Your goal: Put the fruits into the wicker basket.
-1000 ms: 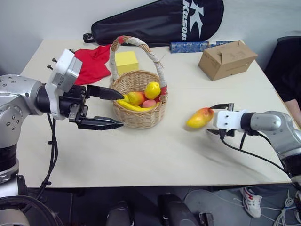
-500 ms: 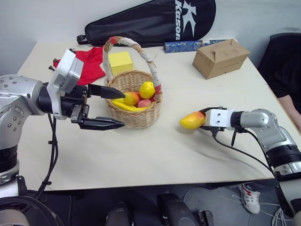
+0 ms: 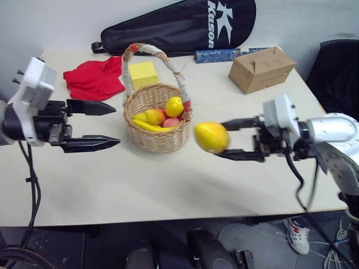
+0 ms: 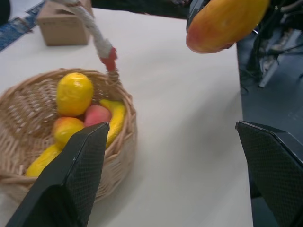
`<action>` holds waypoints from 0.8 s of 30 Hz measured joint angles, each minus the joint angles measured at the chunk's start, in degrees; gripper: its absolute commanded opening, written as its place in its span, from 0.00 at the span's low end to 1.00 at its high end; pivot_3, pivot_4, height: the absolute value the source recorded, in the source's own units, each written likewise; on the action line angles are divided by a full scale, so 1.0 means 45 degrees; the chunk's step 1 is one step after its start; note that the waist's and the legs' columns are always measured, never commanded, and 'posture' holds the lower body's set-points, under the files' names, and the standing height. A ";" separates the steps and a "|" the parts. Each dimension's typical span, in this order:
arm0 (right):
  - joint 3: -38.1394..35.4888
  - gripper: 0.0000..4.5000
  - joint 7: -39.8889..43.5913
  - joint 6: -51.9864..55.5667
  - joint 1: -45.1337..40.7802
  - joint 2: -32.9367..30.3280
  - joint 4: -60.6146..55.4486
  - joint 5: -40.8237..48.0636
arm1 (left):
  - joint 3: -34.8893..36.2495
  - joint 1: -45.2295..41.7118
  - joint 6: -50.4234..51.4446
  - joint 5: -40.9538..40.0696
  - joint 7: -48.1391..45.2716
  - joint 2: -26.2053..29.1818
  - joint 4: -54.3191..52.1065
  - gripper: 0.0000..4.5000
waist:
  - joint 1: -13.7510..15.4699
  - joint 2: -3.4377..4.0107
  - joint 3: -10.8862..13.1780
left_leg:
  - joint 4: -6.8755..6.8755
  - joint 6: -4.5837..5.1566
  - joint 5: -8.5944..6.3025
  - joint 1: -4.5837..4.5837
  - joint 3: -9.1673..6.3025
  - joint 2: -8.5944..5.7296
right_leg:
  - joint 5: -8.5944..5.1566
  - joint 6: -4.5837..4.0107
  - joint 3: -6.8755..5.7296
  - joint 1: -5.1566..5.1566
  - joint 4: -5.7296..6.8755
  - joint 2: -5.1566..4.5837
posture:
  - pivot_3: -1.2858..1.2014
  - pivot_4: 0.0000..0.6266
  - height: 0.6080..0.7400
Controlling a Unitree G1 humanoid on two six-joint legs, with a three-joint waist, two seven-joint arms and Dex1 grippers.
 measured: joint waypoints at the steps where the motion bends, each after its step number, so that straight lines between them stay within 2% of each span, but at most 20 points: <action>1: 0.0166 0.58 -0.0377 0.0353 -0.0317 0.0471 0.0078 0.0055 | 0.0079 0.0021 0.0001 -0.0005 0.0052 0.0022 0.0022 1.00 | 0.0030 -0.0002 0.0001 | -0.0002 0.0003 -0.0002 -0.0017 0.0000 -0.0002 | -0.0005 -0.0005 -0.0002 -0.0010 -0.0003 -0.0004 | 0.52 0.24 1.00; 4: 0.0616 0.58 -0.1467 0.1296 -0.1624 0.2150 0.0659 0.0105 | 0.0423 0.0233 0.0092 -0.0037 0.0211 0.0202 0.0146 1.00 | 0.0156 -0.0008 -0.0002 | 0.0000 0.0012 -0.0007 -0.0115 0.0018 -0.0002 | -0.0007 -0.0003 0.0002 -0.0114 -0.0006 -0.0007 | 0.52 0.24 1.00; 6: 0.0795 0.58 -0.1790 0.1498 -0.2112 0.2675 0.1048 -0.0035 | 0.0514 0.0277 0.0131 -0.0110 0.0279 0.0244 0.0126 1.00 | 0.0224 -0.0008 -0.0003 | 0.0022 0.0016 -0.0005 -0.0225 0.0015 -0.0001 | -0.0007 -0.0003 -0.0003 -0.0218 0.0012 -0.0011 | 0.52 0.24 1.00; 11: 0.0806 0.58 -0.1965 0.1869 -0.2133 0.2840 0.1390 -0.0360 | 0.0547 0.0462 0.0159 -0.0256 0.0390 0.0248 0.0127 1.00 | 0.0328 -0.0010 -0.0003 | 0.0026 0.0017 -0.0005 -0.0254 0.0017 -0.0002 | -0.0007 -0.0003 -0.0002 -0.0242 0.0009 -0.0012 | 0.52 0.24 1.00; 13: 0.1415 0.58 -0.2502 0.1426 -0.2809 0.3620 0.2480 -0.1505 | 0.0834 0.0729 0.0224 -0.0295 0.0521 0.0290 0.0069 1.00 | 0.0175 -0.0015 -0.0005 | 0.0050 0.0017 -0.0003 -0.0223 0.0050 0.0005 | -0.0005 -0.0005 0.0020 -0.0241 0.0046 -0.0003 | 0.52 0.24 1.00; 16: 0.3331 0.58 -0.4160 -0.0137 -0.4315 0.5531 0.5661 -0.4779 | 0.1178 0.1042 0.0268 -0.0538 0.0846 0.0287 -0.0551 1.00 | -0.0273 -0.0023 -0.0006 | 0.0031 -0.0010 0.0054 -0.0206 0.0052 -0.0009 | -0.0004 -0.0018 0.0035 -0.0277 0.0131 -0.0004 | 0.52 0.24 1.00; 17: 0.3709 0.58 -0.4432 -0.0396 -0.4350 0.5948 0.6216 -0.5328 | 0.1201 0.1061 0.0266 -0.0611 0.0925 0.0285 -0.0708 1.00 | -0.0332 -0.0024 -0.0006 | 0.0013 -0.0027 0.0066 -0.0220 0.0040 -0.0008 | -0.0009 -0.0028 0.0031 -0.0300 0.0143 -0.0001 | 0.52 0.24 1.00; 20: 0.3642 0.58 -0.4888 -0.0608 -0.4514 0.6703 0.6898 -0.5892 | 0.1272 0.1101 0.0263 -0.0680 0.1202 0.0189 -0.0693 1.00 | -0.0349 -0.0026 -0.0008 | 0.0004 -0.0036 0.0071 -0.0248 0.0031 -0.0002 | -0.0016 -0.0039 0.0021 -0.0334 0.0164 -0.0002 | 0.52 0.24 1.00; 24: 0.3215 0.58 -0.4683 -0.0608 -0.4551 0.6758 0.6957 -0.6116 | 0.1193 0.1098 0.0231 -0.0762 0.1366 0.0150 -0.0692 1.00 | -0.0357 -0.0030 -0.0010 | 0.0007 -0.0035 0.0071 -0.0252 0.0034 -0.0004 | -0.0016 -0.0039 0.0021 -0.0337 0.0163 -0.0005 | 0.52 0.24 1.00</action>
